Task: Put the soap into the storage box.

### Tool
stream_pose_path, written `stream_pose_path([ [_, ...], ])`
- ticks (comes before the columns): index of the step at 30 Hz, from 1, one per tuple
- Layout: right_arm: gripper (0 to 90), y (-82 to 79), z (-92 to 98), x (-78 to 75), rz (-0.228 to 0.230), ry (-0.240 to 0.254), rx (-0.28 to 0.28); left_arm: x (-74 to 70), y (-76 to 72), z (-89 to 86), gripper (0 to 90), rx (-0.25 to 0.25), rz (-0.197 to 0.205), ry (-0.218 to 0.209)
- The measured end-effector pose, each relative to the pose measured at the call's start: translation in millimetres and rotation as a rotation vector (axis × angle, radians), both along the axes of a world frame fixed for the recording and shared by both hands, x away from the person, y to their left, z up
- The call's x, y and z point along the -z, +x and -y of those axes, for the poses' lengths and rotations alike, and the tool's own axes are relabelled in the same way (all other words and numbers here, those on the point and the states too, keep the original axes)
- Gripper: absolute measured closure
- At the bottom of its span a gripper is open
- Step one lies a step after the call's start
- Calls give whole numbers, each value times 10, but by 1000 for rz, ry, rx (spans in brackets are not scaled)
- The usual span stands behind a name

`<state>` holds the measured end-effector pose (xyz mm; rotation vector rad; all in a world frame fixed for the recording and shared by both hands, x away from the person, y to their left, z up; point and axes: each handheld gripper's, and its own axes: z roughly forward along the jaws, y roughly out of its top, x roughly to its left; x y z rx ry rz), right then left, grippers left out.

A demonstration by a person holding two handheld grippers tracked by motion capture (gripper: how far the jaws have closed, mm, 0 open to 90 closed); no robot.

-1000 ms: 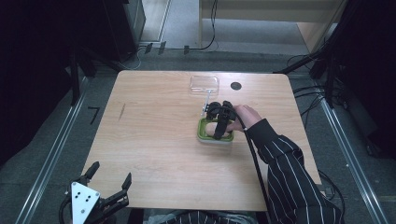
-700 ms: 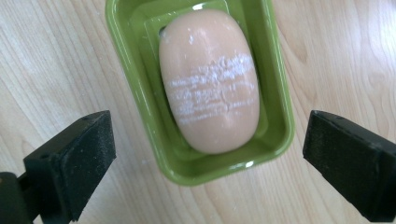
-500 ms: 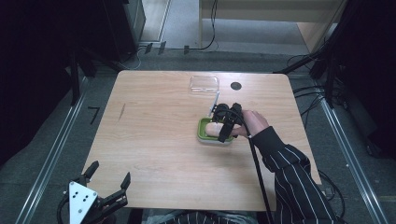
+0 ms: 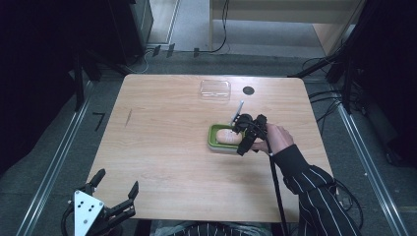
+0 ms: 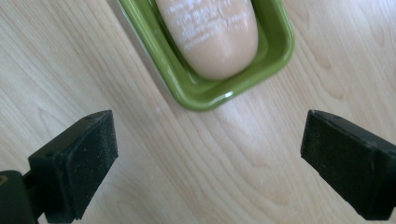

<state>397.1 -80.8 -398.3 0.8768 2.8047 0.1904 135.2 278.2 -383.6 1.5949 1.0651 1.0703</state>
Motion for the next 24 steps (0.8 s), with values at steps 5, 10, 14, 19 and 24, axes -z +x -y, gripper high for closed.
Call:
stream_pose_path([
  [5, 40, -101, 115, 27, -17, -7, 39, 0, 25, 8, 96, 9, -3, 1],
  [10, 40, -243, 209, 102, -43, -26, 63, -1, 53, 26, 96, 20, -4, 2],
  [14, 41, -375, 283, 143, -56, -35, 71, -1, 71, 39, 96, 26, -3, 1],
  [19, 44, -523, 372, 209, -65, -46, 81, -2, 89, 49, 96, 35, -5, 4],
  [24, 50, -637, 481, 306, -79, -59, 97, -2, 102, 56, 96, 40, -3, 4],
])
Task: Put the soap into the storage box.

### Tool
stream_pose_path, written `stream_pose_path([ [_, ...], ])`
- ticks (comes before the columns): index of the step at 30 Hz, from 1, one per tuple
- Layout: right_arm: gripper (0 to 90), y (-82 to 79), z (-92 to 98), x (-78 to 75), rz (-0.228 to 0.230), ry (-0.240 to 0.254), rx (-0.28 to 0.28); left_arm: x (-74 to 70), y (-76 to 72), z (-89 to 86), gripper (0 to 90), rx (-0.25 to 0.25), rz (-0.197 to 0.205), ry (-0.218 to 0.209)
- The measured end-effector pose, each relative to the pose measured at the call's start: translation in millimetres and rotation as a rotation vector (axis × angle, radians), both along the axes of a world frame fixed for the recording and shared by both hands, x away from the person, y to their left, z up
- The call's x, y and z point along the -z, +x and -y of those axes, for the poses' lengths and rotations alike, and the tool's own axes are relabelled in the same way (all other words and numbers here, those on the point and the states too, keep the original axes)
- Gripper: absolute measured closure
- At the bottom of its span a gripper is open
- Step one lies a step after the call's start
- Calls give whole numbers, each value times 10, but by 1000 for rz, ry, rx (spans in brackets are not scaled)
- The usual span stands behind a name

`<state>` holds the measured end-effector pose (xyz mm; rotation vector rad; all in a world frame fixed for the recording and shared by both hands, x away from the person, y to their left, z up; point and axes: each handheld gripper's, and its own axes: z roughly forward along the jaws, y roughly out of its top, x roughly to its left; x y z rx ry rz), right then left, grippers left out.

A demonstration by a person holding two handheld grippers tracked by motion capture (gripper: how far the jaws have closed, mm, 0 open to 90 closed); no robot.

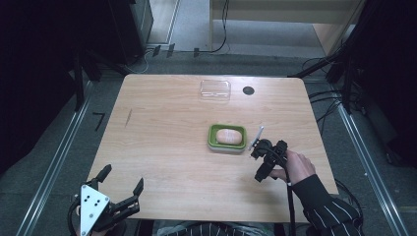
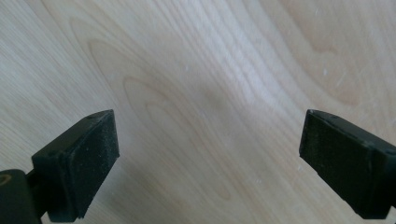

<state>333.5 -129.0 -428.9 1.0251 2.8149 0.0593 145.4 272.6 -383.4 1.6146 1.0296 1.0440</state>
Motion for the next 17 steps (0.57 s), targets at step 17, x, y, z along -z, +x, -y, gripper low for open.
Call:
stream_pose_path([
  [17, 66, -223, 203, 239, -5, -29, 18, -5, 35, 39, 96, 12, -2, 8],
])
